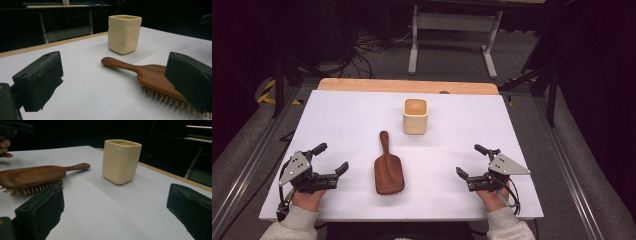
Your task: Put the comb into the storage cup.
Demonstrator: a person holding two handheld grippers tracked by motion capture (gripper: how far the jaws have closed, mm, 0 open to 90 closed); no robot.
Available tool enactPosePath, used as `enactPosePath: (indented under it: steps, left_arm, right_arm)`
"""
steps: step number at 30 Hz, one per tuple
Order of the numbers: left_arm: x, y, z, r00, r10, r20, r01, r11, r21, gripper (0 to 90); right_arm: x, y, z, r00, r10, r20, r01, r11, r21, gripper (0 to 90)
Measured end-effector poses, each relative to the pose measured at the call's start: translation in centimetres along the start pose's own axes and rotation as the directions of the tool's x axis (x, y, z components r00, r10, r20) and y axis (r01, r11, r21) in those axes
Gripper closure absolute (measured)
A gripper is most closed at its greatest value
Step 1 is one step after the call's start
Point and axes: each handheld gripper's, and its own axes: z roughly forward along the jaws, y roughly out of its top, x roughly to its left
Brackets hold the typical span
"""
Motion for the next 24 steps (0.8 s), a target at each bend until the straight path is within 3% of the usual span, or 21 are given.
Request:
enactPosePath:
  steps: [4,10,13,14,15,17,19,21,24]
  left_arm:
    - [0.0,0.3,-0.1,0.9999,0.003,0.011,-0.003,1.0,0.0,2.4]
    - [0.0,0.9,-0.1,0.9996,-0.015,0.023,0.014,0.9989,0.045,0.5]
    - [0.4,0.9,0.3,0.9942,-0.054,0.093,0.047,0.9961,0.074,1.7]
    - [0.4,0.9,0.3,0.9942,-0.054,0.093,0.047,0.9961,0.074,3.6]
    - [0.5,0.9,0.7,0.9885,-0.081,0.128,0.07,0.9936,0.089,4.0]
    - [0.6,0.9,0.9,0.9879,-0.086,0.129,0.073,0.9925,0.098,3.9]
    - [0.5,1.2,1.1,0.9869,-0.08,0.14,0.066,0.9925,0.103,4.6]
    - [0.2,2.0,1.3,0.9894,-0.039,0.14,0.024,0.9943,0.104,4.8]
    - [-0.2,2.8,1.8,0.9887,-0.014,0.149,-0.004,0.993,0.118,5.0]
  right_arm:
    - [0.0,0.0,-0.1,1.0,0.002,0.002,-0.002,1.0,0.0,1.9]
    - [0.0,0.1,-0.2,1.0,0.0,0.002,0.0,1.0,-0.003,2.0]
    - [0.0,0.2,-0.3,1.0,0.0,0.003,0.0,1.0,-0.004,2.1]
    - [0.0,0.2,-0.3,1.0,0.0,0.003,0.0,1.0,-0.004,2.1]
    - [0.0,0.2,-0.3,1.0,0.003,0.004,-0.003,1.0,-0.007,2.2]
    - [0.0,0.2,-0.3,1.0,0.005,0.003,-0.005,1.0,-0.007,2.2]
    - [-0.1,0.2,-0.4,0.9998,0.016,-0.007,-0.017,1.0,-0.02,2.2]
    - [-0.1,0.2,-0.5,0.9999,0.014,-0.006,-0.014,1.0,-0.018,2.2]
    - [-0.1,0.2,-0.5,0.9998,0.018,-0.009,-0.018,1.0,-0.02,2.4]
